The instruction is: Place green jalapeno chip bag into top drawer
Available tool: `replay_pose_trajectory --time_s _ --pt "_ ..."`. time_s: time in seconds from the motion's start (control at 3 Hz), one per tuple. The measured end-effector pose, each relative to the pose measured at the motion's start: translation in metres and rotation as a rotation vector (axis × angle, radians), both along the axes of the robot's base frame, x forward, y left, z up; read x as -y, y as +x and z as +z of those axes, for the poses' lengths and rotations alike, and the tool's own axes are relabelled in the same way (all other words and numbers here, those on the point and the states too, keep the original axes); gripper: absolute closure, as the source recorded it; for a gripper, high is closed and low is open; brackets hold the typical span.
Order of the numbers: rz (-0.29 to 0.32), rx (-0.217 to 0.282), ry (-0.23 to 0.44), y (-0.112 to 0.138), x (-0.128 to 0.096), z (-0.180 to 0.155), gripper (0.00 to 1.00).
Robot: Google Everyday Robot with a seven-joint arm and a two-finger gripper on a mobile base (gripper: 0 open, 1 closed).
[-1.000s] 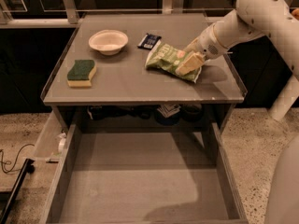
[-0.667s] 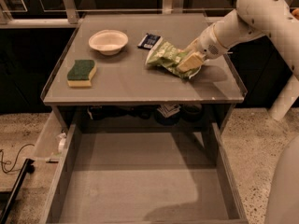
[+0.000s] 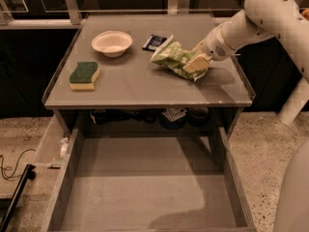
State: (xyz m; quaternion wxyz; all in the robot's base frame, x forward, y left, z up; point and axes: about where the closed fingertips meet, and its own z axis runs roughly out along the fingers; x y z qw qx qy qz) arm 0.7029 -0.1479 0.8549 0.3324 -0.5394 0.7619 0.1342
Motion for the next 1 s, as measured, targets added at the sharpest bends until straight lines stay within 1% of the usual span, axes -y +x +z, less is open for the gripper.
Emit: replay_pose_trajectory --time_s 0.33,0.67,1.0 --pt "0.0 0.0 0.0 0.0 0.0 0.0 1.0" --pt "0.016 0.017 0.03 -0.016 -0.001 0.001 1.0" --pt "0.032 0.05 0.092 -0.042 -0.005 0.007 1.0"
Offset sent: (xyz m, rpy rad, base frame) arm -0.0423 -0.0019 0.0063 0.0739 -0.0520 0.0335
